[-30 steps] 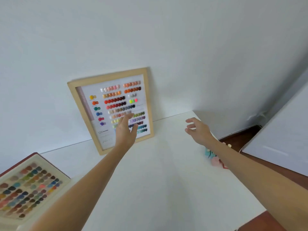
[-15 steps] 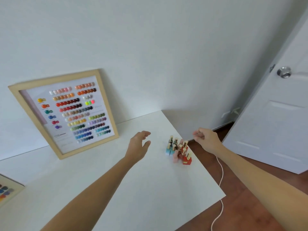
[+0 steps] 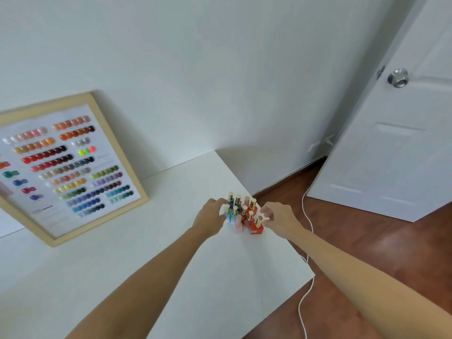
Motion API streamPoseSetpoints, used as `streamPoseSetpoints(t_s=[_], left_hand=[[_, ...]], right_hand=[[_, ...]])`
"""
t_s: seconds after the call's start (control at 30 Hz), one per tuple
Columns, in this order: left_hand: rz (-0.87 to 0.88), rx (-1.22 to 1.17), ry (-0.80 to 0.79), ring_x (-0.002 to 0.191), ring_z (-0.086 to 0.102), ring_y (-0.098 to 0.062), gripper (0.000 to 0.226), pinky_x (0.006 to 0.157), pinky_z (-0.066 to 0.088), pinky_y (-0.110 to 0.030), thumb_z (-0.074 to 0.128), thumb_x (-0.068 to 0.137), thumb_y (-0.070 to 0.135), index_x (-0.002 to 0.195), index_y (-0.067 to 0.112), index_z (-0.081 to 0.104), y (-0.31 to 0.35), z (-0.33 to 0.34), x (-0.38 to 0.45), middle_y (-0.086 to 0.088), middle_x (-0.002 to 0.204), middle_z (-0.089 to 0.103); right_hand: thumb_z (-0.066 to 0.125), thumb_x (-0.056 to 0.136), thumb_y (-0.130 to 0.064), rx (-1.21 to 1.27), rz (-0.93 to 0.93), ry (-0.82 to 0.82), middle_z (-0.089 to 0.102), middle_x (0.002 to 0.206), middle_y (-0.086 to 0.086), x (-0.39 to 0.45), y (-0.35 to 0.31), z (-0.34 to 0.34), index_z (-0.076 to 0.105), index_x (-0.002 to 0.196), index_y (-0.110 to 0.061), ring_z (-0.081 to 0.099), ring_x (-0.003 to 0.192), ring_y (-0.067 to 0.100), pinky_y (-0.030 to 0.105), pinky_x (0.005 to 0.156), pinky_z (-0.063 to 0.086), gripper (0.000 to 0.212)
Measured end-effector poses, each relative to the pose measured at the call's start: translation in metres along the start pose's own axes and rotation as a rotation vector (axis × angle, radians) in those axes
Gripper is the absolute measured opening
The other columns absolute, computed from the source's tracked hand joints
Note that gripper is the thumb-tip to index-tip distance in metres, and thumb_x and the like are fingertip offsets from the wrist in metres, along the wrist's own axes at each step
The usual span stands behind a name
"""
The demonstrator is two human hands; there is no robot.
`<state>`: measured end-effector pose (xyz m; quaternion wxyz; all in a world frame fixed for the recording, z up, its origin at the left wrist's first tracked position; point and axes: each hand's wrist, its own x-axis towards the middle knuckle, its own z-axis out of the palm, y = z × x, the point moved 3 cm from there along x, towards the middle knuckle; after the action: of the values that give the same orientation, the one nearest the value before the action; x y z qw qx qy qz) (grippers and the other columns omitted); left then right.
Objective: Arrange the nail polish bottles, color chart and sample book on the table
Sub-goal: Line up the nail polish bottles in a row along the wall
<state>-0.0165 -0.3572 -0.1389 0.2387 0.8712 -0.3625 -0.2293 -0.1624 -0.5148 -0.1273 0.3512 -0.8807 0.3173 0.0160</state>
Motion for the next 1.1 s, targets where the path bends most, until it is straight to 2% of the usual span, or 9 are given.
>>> streamPoseSetpoints(t_s=[0.17, 0.3, 0.4, 0.53, 0.7, 0.87, 0.97, 1.03, 1.1], left_hand=[[0.001, 0.018, -0.046, 0.105, 0.058, -0.032, 0.039, 0.095, 0.048, -0.039, 0.054, 0.095, 0.025, 0.132, 0.017, 0.05, 0.003, 0.013, 0.024, -0.014, 0.125, 0.049], [-0.024, 0.005, -0.037, 0.098, 0.059, -0.032, 0.035, 0.087, 0.049, -0.037, 0.056, 0.091, 0.026, 0.124, 0.014, 0.056, 0.008, 0.023, 0.036, -0.014, 0.119, 0.05], [-0.015, 0.024, -0.021, 0.094, 0.06, -0.032, 0.03, 0.082, 0.048, -0.034, 0.055, 0.091, 0.028, 0.118, 0.016, 0.062, 0.013, 0.029, 0.041, -0.013, 0.115, 0.051], [-0.036, 0.052, -0.001, 0.097, 0.061, -0.032, 0.025, 0.084, 0.05, -0.035, 0.053, 0.093, 0.022, 0.112, 0.013, 0.068, 0.016, 0.032, 0.051, -0.013, 0.115, 0.053], [-0.03, 0.105, 0.01, 0.101, 0.059, -0.028, 0.02, 0.077, 0.044, -0.028, 0.051, 0.094, 0.013, 0.108, 0.009, 0.065, 0.014, 0.033, 0.055, -0.013, 0.118, 0.057], [-0.021, 0.207, -0.04, 0.095, 0.061, -0.032, 0.026, 0.078, 0.05, -0.037, 0.048, 0.092, 0.006, 0.108, 0.012, 0.067, 0.012, 0.033, 0.054, -0.011, 0.113, 0.055], [-0.065, 0.213, -0.032, 0.096, 0.061, -0.032, 0.024, 0.081, 0.051, -0.038, 0.052, 0.093, 0.009, 0.112, 0.014, 0.065, 0.009, 0.034, 0.052, -0.01, 0.116, 0.053], [-0.11, 0.199, -0.02, 0.097, 0.061, -0.032, 0.021, 0.082, 0.051, -0.036, 0.056, 0.092, 0.013, 0.111, 0.013, 0.065, 0.009, 0.035, 0.049, -0.01, 0.118, 0.053], [-0.142, 0.171, -0.006, 0.099, 0.06, -0.031, 0.023, 0.083, 0.049, -0.035, 0.058, 0.09, 0.014, 0.112, 0.012, 0.064, 0.009, 0.036, 0.046, -0.009, 0.12, 0.052]], right_hand=[[0.066, 0.076, -0.002, -0.035, 0.002, 0.01, 0.061, 0.092, 0.007, 0.009, -0.001, 0.015, 0.065, 0.098, -0.013, 0.056, 0.079, 0.022, 0.027, 0.065, 0.046, 0.025], [0.065, 0.077, -0.004, -0.1, -0.028, 0.03, 0.064, 0.094, 0.01, 0.012, 0.002, 0.025, 0.068, 0.094, -0.014, 0.058, 0.086, 0.023, 0.033, 0.074, 0.048, 0.019], [0.064, 0.081, -0.006, -0.135, -0.044, 0.028, 0.065, 0.092, 0.011, 0.015, 0.01, 0.027, 0.068, 0.094, -0.014, 0.059, 0.085, 0.024, 0.029, 0.072, 0.047, 0.016], [0.061, 0.085, -0.009, -0.2, -0.091, 0.002, 0.064, 0.095, 0.01, 0.022, 0.019, 0.021, 0.066, 0.099, -0.013, 0.058, 0.087, 0.024, 0.03, 0.074, 0.048, 0.015], [0.059, 0.088, -0.008, -0.215, -0.184, -0.035, 0.063, 0.095, 0.009, 0.036, 0.024, 0.012, 0.067, 0.102, -0.013, 0.058, 0.086, 0.022, 0.033, 0.076, 0.05, 0.017], [0.061, 0.086, -0.005, -0.173, -0.321, -0.09, 0.058, 0.087, 0.005, 0.05, 0.026, 0.008, 0.068, 0.1, -0.012, 0.051, 0.076, 0.016, 0.02, 0.065, 0.039, 0.017], [0.062, 0.083, -0.005, -0.115, -0.362, -0.106, 0.054, 0.084, 0.002, 0.057, 0.026, 0.008, 0.06, 0.097, -0.015, 0.051, 0.07, 0.016, 0.026, 0.065, 0.045, 0.017], [0.061, 0.082, -0.006, -0.091, -0.357, -0.132, 0.052, 0.087, -0.002, 0.061, 0.026, 0.008, 0.048, 0.099, -0.024, 0.051, 0.072, 0.014, 0.03, 0.068, 0.049, 0.028], [0.06, 0.08, -0.007, -0.09, -0.357, -0.173, 0.048, 0.091, -0.004, 0.065, 0.025, 0.009, 0.041, 0.105, -0.031, 0.051, 0.076, 0.011, 0.026, 0.07, 0.048, 0.039]])
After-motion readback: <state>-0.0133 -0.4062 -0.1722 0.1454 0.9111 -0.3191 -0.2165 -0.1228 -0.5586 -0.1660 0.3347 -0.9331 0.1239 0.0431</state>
